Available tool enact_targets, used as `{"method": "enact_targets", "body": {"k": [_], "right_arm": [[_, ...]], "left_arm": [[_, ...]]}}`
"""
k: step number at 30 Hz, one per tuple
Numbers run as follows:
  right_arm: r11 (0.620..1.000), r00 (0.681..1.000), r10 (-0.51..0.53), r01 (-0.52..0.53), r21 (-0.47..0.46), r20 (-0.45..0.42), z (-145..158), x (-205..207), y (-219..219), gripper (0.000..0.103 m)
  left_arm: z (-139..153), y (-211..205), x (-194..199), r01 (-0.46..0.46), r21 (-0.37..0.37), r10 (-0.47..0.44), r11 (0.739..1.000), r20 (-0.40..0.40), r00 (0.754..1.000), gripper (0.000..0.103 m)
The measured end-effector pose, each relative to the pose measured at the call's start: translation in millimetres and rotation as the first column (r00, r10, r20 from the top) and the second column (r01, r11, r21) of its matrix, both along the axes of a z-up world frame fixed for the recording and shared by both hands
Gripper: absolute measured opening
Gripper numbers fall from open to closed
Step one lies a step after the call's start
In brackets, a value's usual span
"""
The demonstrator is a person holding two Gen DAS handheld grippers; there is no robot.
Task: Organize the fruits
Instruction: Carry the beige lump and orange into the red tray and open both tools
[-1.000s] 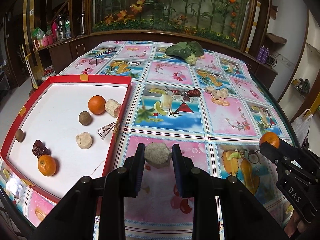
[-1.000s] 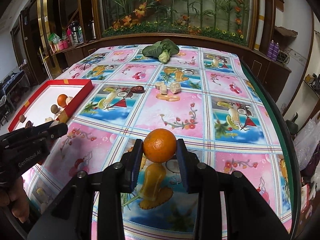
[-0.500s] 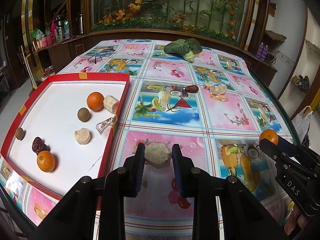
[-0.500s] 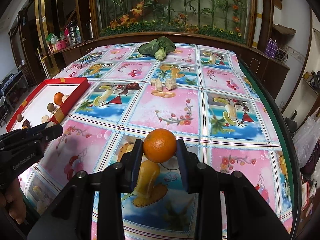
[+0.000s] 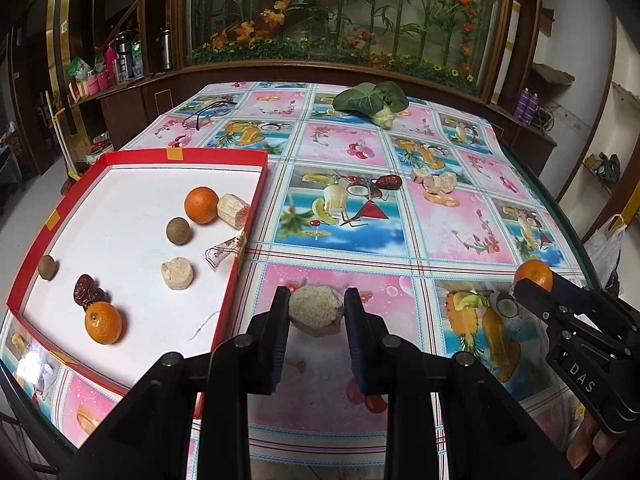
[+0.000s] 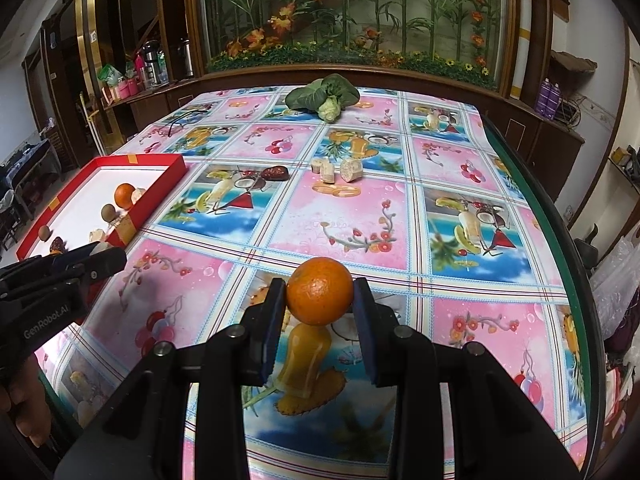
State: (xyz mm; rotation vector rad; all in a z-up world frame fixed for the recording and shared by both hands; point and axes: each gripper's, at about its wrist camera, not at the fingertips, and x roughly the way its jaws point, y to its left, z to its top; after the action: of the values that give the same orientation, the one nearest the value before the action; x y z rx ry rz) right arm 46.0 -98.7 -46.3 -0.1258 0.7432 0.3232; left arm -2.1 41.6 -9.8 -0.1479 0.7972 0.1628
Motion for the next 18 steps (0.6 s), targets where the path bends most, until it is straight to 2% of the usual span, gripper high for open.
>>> {"method": "enact_targets", "body": {"k": [18], "right_arm": [[0.998,0.998,0.055,-0.055,-0.006,0.005,8,-1,27,0.036]], "left_arm": [[17,41,-18,-0.073,-0.011,0.073,0.997,0.042,0.996,0.026]]}}
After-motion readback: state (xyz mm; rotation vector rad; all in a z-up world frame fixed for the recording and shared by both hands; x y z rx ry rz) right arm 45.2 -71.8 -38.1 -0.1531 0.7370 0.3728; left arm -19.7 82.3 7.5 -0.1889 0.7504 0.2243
